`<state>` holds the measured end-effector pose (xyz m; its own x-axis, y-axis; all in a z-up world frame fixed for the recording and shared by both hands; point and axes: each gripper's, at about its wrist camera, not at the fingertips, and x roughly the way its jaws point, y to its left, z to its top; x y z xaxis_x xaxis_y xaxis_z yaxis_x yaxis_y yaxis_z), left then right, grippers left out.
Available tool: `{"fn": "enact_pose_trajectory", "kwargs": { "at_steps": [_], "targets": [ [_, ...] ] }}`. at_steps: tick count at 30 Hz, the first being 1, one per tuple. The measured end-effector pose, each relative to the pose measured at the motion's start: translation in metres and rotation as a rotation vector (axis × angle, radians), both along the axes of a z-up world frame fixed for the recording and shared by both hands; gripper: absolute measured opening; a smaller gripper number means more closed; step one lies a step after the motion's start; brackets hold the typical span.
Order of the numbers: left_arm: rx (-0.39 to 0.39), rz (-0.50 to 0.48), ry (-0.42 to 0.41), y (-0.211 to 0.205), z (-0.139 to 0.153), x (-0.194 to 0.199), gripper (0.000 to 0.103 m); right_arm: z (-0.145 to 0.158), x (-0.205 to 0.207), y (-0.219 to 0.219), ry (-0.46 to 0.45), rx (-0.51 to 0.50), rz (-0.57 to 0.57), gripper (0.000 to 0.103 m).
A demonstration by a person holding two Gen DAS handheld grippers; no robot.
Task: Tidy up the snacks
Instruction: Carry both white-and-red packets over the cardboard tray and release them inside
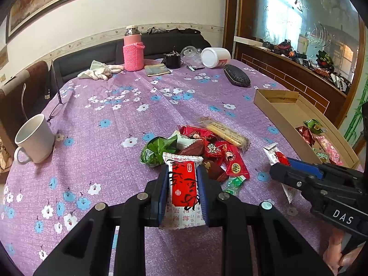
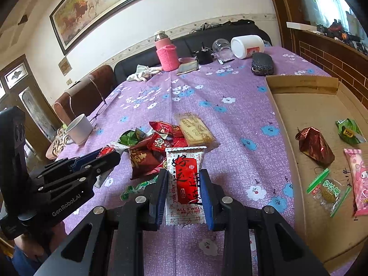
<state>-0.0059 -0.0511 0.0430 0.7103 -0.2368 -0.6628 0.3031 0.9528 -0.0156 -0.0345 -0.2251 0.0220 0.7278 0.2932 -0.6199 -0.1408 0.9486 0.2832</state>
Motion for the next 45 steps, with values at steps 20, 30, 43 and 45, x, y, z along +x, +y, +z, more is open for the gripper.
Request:
{"fn": "enact_pose_trajectory", "kwargs": {
  "at_steps": [20,30,43,45],
  "targets": [
    [-0.072,-0.051,0.018,-0.001,0.005,-0.005,0.023,0.021,-0.024,-0.022,-0.064,0.001,-0.076,0.03],
    [-0.051,-0.112,0.015,-0.035,0.018,-0.022,0.023,0.029,-0.04,-0.063,-0.097,0.062,-0.142,0.03],
    [-0.037,-0.325,0.053,-0.152,0.031,-0.025,0.023,0.036,-0.063,-0.171,-0.121,0.136,-0.387,0.03],
    [-0.032,-0.359,0.065,-0.176,0.029,-0.023,0.023,0.032,-0.063,-0.188,-0.102,0.142,-0.433,0.03]
  ]
}}
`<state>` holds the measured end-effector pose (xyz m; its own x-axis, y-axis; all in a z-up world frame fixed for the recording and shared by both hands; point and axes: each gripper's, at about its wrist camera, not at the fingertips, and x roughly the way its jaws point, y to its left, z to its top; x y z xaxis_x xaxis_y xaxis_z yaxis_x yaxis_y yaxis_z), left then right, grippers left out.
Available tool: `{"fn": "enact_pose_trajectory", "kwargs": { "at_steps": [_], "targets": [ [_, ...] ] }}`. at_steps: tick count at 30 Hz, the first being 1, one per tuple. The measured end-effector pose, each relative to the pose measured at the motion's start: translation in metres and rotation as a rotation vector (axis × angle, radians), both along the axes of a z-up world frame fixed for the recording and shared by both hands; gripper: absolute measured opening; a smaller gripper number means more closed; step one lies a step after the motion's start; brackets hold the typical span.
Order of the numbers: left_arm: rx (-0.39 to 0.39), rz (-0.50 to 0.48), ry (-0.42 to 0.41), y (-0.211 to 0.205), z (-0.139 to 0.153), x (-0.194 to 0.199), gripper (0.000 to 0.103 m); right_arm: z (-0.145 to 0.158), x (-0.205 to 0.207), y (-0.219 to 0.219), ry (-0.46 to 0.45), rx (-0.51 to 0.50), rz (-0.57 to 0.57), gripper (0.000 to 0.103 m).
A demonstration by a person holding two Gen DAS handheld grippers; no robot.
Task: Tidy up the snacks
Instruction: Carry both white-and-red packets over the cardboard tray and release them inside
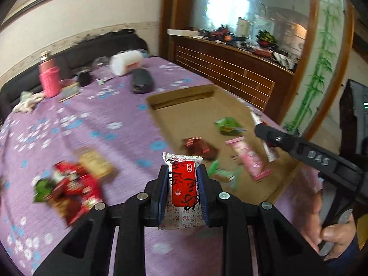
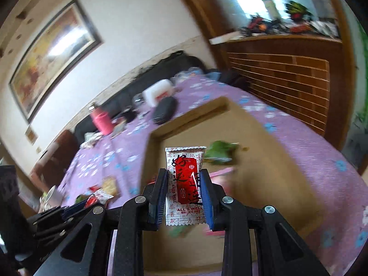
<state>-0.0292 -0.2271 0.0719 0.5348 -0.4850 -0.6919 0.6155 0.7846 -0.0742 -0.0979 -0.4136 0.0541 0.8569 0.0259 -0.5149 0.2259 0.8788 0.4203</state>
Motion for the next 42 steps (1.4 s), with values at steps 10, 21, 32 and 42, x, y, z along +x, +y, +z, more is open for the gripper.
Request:
{"fn": "enact_pose_trajectory", "kwargs": {
  "at_steps": [10,21,32,42],
  "targets": [
    [0.045,-0.078,0.11,-0.079,-0.032,0.016,0.024,-0.025,0.009,-0.037,0.07,0.059,-0.077,0.03],
    [0.061,-0.076,0.141,-0.089,-0.048,0.021,0.024,-0.03,0.021,-0.033,0.122,0.028,-0.084,0.032],
    [0.035,-0.079,0.131,-0.083,-0.04,0.017,0.029,-0.028,0.015,-0.035,0.11,0.019,-0.115,0.043],
    [-0.006,-0.062,0.124,-0.064,-0.021,0.013,0.029,-0.023,0.006,-0.035,0.058,0.02,-0.134,0.043]
  ]
}}
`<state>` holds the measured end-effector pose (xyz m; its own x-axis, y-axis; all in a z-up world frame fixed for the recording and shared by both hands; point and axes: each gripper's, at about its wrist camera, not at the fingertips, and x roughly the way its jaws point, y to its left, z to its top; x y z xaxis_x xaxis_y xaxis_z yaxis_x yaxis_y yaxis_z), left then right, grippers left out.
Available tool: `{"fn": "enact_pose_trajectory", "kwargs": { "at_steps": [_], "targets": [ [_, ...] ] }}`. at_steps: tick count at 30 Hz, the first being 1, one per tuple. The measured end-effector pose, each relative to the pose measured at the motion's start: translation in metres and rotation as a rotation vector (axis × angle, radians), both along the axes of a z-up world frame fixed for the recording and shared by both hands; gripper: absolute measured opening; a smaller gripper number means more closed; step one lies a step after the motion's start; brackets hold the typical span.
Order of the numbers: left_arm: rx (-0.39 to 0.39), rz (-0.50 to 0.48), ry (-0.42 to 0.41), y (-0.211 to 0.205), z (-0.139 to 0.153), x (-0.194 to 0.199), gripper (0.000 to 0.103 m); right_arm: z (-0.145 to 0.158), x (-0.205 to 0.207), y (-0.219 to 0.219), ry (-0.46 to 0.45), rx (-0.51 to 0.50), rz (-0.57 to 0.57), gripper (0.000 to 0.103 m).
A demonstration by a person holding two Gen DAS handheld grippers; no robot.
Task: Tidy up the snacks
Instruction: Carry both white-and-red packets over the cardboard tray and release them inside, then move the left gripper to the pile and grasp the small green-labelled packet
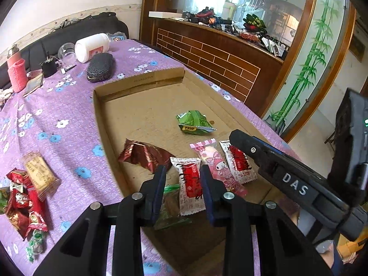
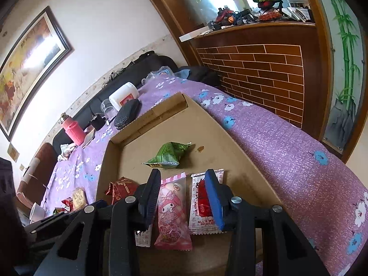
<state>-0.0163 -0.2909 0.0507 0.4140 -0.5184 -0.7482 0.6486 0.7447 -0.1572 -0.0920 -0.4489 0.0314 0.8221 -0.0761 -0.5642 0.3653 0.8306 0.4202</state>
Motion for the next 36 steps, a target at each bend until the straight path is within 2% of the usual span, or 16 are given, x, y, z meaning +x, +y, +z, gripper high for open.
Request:
{"fn": "enact_pose_trajectory", "kwargs": {
  "at_steps": [13,18,21,28,32,36],
  "targets": [
    [-0.05,0.072,-0.004,0.065,0.02,-0.005,0.03,0.007,0.0,0.016,-0.008,-0.087,0.022,0.043],
    [-0.036,0.104,-0.031,0.104,0.021,-0.012,0.032,0.008,-0.002,0.022,0.008,-0.088,0.036,0.043],
    [-0.017,0.145,-0.059,0.141,0.019,-0.015,0.037,0.013,-0.005,0.033,-0.001,-0.053,0.084,0.043],
    [0.033,0.228,-0.054,0.209,0.002,-0.006,0.038,0.038,-0.002,0.094,-0.032,-0.116,0.258,0.046],
    [0.047,0.216,-0.028,0.217,-0.008,0.0,0.038,0.036,0.001,0.125,-0.025,-0.131,0.34,0.046],
    [0.11,0.178,-0.062,0.203,-0.019,0.001,0.038,0.032,0.003,0.139,-0.01,-0.136,0.386,0.046]
  ]
}}
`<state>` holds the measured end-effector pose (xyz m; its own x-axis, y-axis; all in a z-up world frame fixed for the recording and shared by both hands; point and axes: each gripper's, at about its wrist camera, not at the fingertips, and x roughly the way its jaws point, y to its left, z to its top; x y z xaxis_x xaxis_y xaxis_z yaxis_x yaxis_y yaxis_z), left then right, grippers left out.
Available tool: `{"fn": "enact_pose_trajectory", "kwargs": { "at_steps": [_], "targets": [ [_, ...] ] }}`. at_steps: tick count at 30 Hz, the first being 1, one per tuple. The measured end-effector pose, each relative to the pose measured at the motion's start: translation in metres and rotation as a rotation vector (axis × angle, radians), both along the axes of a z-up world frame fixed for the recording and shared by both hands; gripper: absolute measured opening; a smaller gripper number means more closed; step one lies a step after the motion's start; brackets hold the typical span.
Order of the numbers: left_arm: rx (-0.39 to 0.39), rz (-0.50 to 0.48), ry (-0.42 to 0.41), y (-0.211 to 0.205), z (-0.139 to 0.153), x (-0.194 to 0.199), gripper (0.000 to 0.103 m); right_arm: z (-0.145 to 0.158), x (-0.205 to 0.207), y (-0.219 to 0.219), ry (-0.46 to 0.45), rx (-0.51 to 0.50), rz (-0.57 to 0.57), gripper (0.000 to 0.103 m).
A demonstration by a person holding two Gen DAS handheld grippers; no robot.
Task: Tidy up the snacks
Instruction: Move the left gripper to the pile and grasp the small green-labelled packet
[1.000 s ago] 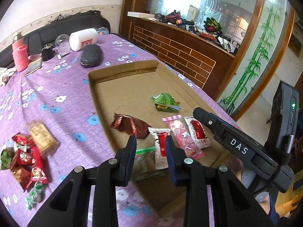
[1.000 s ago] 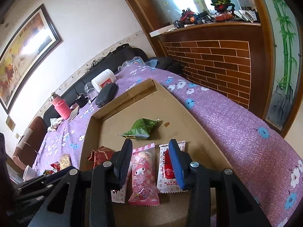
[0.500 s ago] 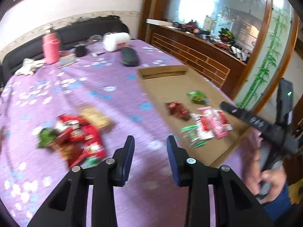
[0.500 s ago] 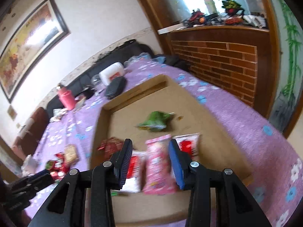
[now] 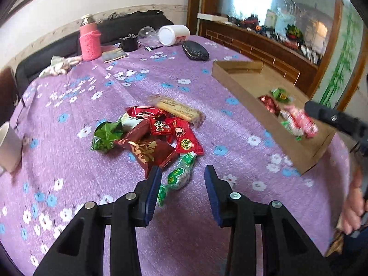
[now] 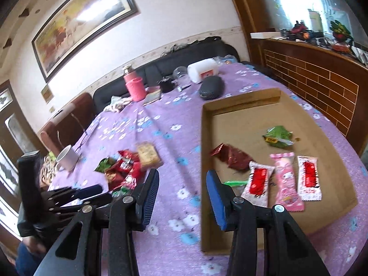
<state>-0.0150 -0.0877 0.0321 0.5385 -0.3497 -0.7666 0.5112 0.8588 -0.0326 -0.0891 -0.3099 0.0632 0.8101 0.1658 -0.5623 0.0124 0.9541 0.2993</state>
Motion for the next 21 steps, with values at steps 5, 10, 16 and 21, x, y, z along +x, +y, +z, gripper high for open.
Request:
{"fn": "enact_pose_trajectory", "kwargs": {
  "at_steps": [5,10,16,21],
  "targets": [
    [0.036,0.014,0.016,-0.005,-0.015,0.012,0.037,-0.003,0.0,0.01,0.01,-0.008,0.033,0.046],
    [0.047,0.014,0.031,-0.011,-0.024,0.018,0.022,-0.007,0.006,0.019,0.026,0.002,0.067,0.046],
    [0.037,0.033,0.003,-0.007,-0.02,0.011,0.022,-0.009,0.024,0.04,0.083,0.028,0.14,0.046],
    [-0.079,0.076,-0.005,0.02,-0.004,0.013,0.022,-0.01,0.054,0.06,0.158,0.071,0.188,0.046]
  ]
}}
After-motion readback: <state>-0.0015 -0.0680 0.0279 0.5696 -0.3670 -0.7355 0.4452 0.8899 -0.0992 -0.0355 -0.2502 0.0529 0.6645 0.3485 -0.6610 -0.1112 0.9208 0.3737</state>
